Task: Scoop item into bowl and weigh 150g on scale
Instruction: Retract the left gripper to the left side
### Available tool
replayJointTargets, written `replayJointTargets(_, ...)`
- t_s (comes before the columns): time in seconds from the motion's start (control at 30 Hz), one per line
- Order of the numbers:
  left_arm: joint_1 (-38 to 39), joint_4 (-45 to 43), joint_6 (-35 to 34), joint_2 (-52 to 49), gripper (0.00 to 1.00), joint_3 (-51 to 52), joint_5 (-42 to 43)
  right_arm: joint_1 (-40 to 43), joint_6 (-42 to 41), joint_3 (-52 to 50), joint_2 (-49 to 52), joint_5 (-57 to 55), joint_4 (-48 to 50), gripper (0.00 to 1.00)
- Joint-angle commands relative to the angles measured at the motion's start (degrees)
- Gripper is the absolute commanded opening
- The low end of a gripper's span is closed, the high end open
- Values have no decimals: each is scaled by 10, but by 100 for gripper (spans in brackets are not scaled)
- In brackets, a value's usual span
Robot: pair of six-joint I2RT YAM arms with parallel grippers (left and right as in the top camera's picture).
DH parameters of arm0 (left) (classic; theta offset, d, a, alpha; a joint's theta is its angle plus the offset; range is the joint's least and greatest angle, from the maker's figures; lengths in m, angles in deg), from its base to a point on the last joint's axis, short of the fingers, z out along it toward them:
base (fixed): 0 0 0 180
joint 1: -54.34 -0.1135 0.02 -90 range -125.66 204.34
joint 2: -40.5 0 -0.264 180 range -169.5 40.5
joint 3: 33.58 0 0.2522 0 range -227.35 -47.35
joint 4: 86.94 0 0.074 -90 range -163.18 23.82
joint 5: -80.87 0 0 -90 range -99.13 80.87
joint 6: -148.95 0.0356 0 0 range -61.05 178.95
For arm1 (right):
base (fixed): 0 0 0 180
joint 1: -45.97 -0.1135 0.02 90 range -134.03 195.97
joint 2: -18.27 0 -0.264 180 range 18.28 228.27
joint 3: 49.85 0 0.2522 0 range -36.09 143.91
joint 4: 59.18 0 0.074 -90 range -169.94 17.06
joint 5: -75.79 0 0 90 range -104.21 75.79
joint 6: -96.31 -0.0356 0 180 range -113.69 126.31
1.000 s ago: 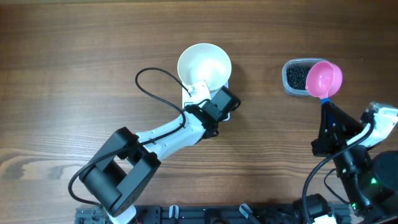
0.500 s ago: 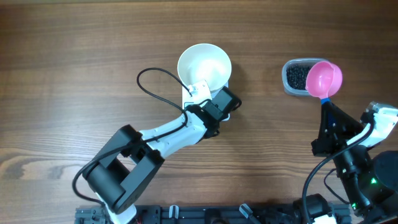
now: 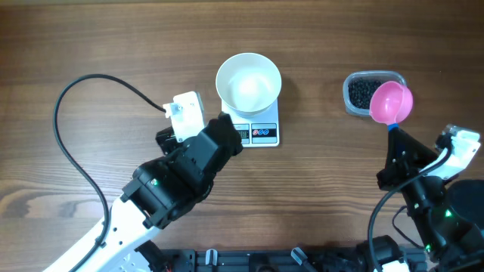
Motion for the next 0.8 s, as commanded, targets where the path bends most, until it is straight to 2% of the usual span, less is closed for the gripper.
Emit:
replayJointTargets(0.0, -23, -3, 282, 32, 100, -15, 35, 2, -13, 4, 29, -3, 4, 4)
replayJointTargets(0.03, -55, 20, 332, 42, 100, -41, 91, 2, -13, 4, 39, -3, 4, 4)
replayJointTargets(0.1, -123, 57, 390, 52, 100, -93, 198, 2, -12, 4, 54, 5, 4, 5)
replayJointTargets(0.2, -230, 120, 554, 62, 100, -158, 449, 2, -12, 4, 76, 12, 6, 4)
replayJointTargets(0.3, -303, 151, 551, 70, 100, -158, 444, 2, -12, 4, 91, 23, 2, 4)
replayJointTargets(0.33, -311, 169, 527, 69, 100, -157, 459, 2, -12, 4, 93, 38, -2, 4)
replayJointTargets(0.37, -314, 170, 536, 64, 100, -157, 468, 2, -13, 4, 93, 43, -6, 4)
replayJointTargets(0.4, -314, 170, 554, 61, 100, -158, 472, 2, -12, 4, 93, 45, -11, 4)
replayJointTargets(0.47, -314, 180, 646, 61, 100, -158, 533, 2, -13, 4, 93, 46, -28, 4)
replayJointTargets(0.5, -316, 185, 663, 61, 100, -162, 546, 2, -13, 4, 93, 50, -39, 4)
replayJointTargets(0.63, -340, 255, 719, 38, 100, -224, 582, 2, -11, 4, 93, 56, -79, 4)
replayJointTargets(0.77, -344, 302, 735, 5, 100, -273, 571, 2, -10, 4, 93, 56, -87, 4)
